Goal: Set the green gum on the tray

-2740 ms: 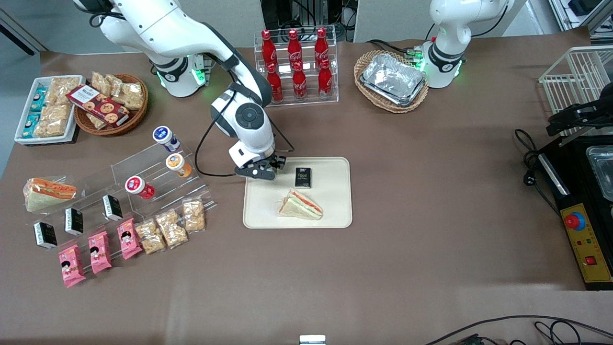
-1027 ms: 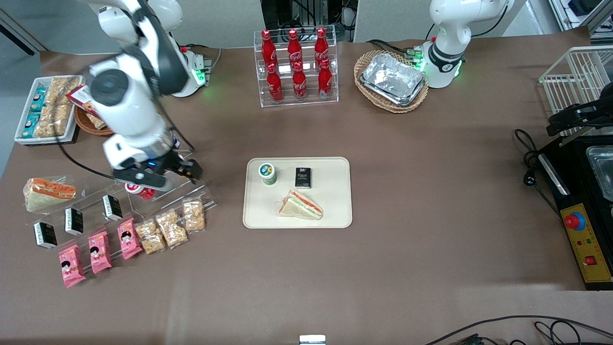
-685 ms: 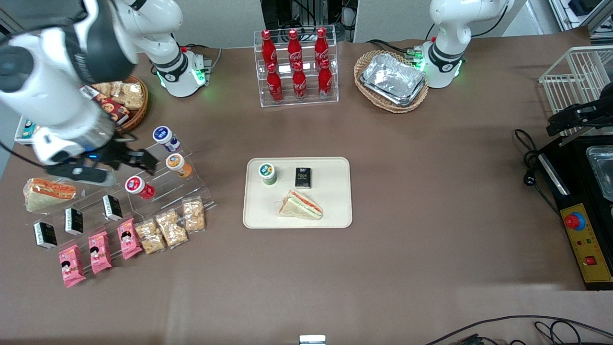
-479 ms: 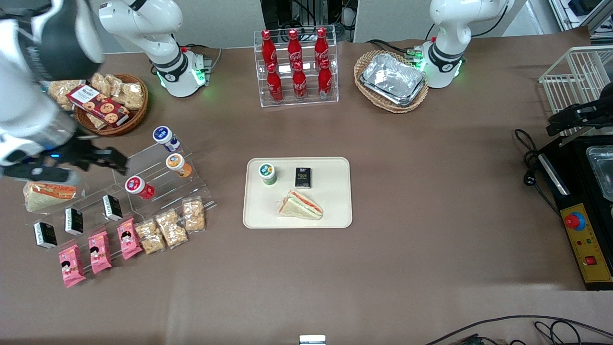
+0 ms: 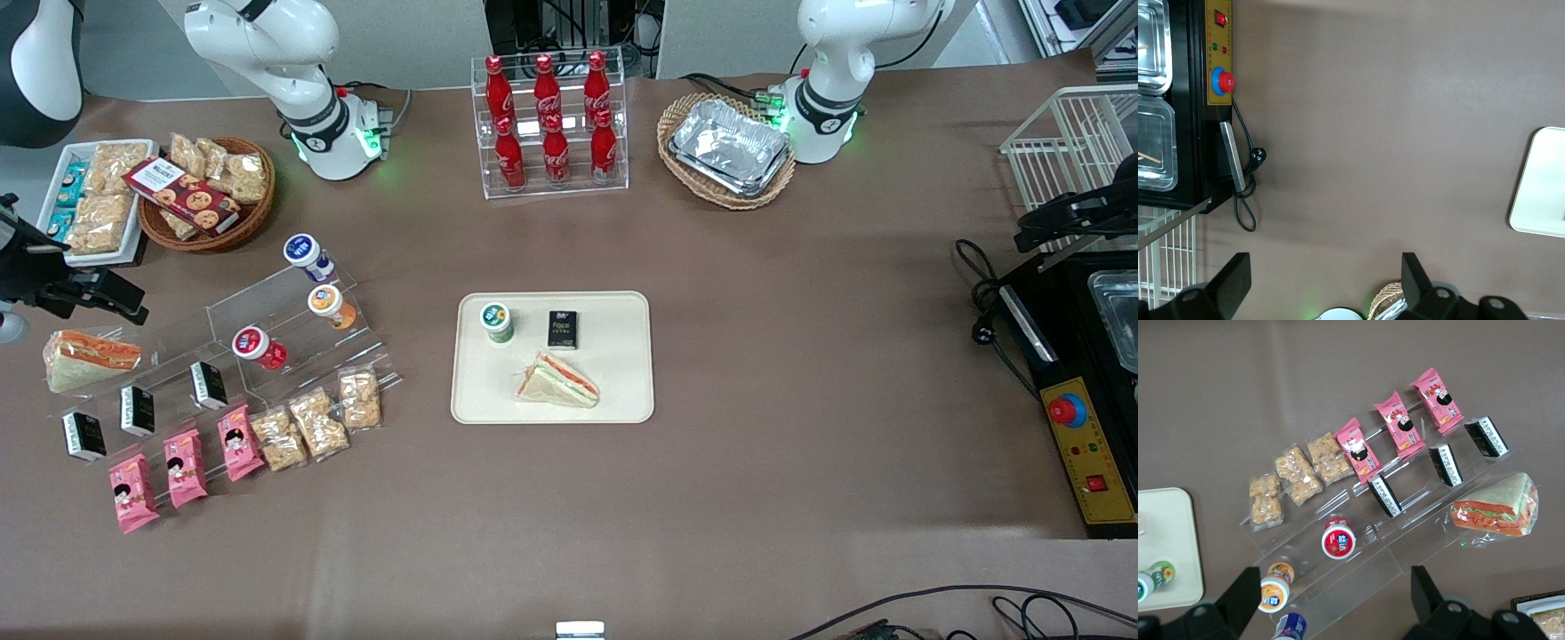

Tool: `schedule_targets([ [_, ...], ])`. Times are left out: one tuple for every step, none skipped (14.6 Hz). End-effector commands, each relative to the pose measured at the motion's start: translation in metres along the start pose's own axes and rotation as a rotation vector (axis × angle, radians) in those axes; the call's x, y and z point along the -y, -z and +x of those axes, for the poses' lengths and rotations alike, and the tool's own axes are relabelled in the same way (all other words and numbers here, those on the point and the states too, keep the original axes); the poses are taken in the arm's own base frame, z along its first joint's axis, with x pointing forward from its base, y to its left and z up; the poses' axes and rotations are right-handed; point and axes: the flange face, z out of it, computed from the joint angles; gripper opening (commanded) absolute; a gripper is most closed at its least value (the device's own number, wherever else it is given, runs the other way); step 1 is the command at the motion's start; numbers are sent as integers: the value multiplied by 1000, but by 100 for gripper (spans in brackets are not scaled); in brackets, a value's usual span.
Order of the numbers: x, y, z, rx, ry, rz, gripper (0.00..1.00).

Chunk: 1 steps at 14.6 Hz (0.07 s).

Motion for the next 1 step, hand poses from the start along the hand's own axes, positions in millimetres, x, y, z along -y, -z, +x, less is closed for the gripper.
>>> schedule_targets([
  [2, 1, 0, 73, -2, 13, 100],
])
